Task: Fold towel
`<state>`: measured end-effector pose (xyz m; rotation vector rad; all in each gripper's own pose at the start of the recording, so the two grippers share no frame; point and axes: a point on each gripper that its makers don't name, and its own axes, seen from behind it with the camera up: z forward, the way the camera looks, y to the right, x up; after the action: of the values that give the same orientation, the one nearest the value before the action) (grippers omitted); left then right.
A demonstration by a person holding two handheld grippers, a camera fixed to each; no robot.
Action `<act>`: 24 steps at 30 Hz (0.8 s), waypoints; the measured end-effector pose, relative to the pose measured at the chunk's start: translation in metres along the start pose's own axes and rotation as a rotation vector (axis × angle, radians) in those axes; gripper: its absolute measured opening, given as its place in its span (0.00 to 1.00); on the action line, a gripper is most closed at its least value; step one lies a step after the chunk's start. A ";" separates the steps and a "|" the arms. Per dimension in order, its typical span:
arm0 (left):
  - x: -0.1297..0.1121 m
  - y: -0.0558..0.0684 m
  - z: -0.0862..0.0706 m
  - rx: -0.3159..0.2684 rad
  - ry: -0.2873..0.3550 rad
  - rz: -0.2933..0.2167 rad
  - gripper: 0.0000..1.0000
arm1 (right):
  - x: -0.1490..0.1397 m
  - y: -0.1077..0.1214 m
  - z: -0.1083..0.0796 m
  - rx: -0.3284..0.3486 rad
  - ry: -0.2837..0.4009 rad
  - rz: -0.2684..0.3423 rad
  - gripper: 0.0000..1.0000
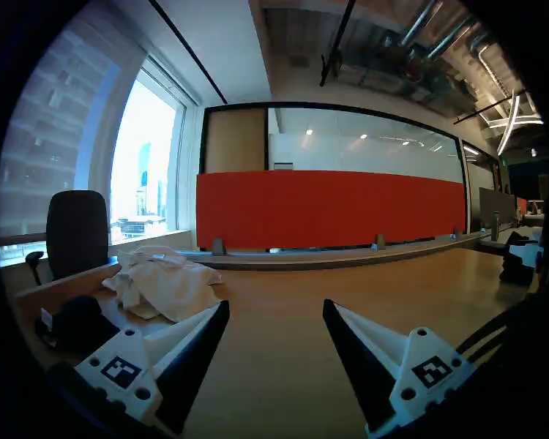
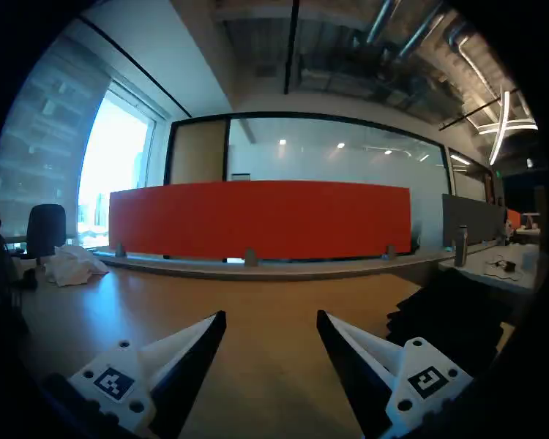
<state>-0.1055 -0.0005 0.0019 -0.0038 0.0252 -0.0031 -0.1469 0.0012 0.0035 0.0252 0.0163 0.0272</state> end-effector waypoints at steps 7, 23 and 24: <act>0.001 0.000 -0.001 0.000 0.000 0.000 0.95 | 0.000 0.000 0.001 0.000 0.000 0.000 0.95; 0.004 -0.001 -0.001 0.000 -0.001 0.000 0.94 | 0.000 0.000 0.001 0.000 0.000 0.000 0.95; 0.004 -0.001 -0.001 0.000 -0.001 0.000 0.94 | 0.000 0.000 0.001 0.000 0.000 0.000 0.95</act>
<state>-0.1019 -0.0018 0.0005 -0.0038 0.0241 -0.0030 -0.1468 0.0016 0.0046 0.0251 0.0164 0.0269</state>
